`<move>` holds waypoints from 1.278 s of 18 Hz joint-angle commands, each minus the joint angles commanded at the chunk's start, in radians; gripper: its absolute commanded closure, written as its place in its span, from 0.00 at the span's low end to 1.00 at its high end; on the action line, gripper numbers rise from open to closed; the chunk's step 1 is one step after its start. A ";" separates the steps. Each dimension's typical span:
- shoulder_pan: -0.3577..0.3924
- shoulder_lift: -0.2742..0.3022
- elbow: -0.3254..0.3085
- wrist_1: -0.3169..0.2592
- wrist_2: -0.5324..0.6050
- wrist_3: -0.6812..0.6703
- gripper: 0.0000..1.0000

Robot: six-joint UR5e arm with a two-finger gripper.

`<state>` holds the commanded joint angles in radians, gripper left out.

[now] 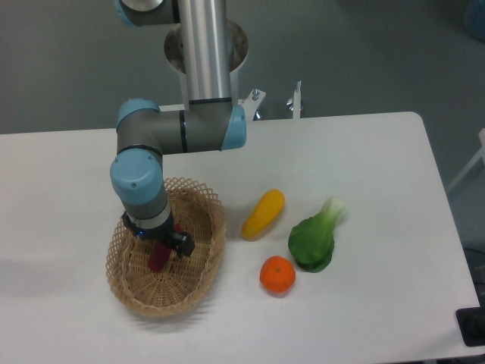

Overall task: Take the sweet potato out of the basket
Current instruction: 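Close the gripper on the sweet potato and lift it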

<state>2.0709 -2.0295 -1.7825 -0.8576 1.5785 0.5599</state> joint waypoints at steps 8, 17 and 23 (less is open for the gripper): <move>0.000 0.009 0.002 0.003 0.011 0.006 0.75; 0.012 0.063 0.049 0.000 0.026 0.081 0.75; 0.110 0.103 0.138 -0.017 0.025 0.130 0.75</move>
<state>2.1811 -1.9267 -1.6446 -0.8744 1.6030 0.6901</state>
